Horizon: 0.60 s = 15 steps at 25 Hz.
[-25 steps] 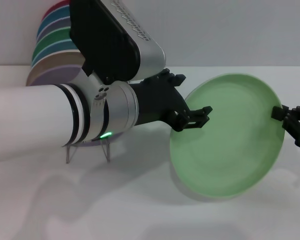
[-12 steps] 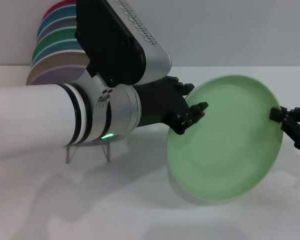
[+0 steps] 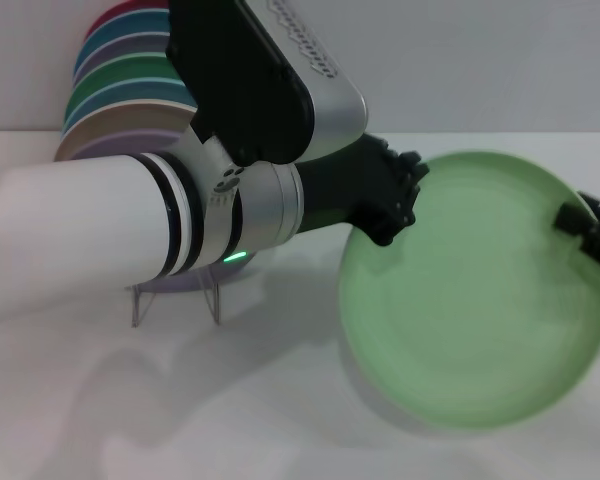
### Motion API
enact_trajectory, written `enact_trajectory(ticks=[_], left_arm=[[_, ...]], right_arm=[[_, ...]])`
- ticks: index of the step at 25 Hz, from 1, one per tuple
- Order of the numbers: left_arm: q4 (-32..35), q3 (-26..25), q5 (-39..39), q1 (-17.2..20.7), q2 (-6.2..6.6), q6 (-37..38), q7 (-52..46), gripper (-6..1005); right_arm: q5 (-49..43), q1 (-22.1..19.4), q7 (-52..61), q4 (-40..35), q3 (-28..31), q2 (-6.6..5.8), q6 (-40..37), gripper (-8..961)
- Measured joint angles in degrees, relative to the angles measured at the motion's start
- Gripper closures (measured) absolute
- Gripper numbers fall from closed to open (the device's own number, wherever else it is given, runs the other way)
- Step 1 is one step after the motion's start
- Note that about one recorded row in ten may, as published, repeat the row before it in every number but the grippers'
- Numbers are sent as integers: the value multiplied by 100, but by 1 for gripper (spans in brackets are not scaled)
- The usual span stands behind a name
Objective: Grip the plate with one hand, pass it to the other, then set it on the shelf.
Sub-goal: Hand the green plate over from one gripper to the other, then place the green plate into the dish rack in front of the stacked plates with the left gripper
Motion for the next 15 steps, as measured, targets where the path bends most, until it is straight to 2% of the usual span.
enact_trajectory(ticks=[1,2,5,6,7,8,10,11,12,15], left_arm=[[-63,34,-1,75,3,156,113,826],[-63,34,-1,75,3,156,113,857],[-231,94,-24,296,8,516,292,952],[-378,356,-49,594,31,1234,654,969],[-378,356,-49,594,31,1234,654,968],[-406,514,-49,741,42,1629,951,968],[-424,955,-51,1073,41,2700,1853,967],[-362,1299,-32,1219,41,3491,2427,966],[-362,1299,-32,1219,41,3491,2427,965],[-2,1934,277,1215,168,5117,2773,964]], right_arm=[[325,-25,-108,-370,209,5,140,762],[325,-25,-108,-370,209,5,140,725],[620,-5,-263,-1148,762,-11,553,632],[574,74,-389,-1738,1362,-16,870,611],[574,74,-389,-1738,1362,-16,870,590],[501,95,-438,-1988,1647,-16,965,569],[419,97,-637,-2362,2075,-2,1028,527],[413,77,-886,-2633,2279,15,1053,506],[413,77,-886,-2633,2279,15,1053,485],[372,61,-1014,-2768,2354,18,1042,422]])
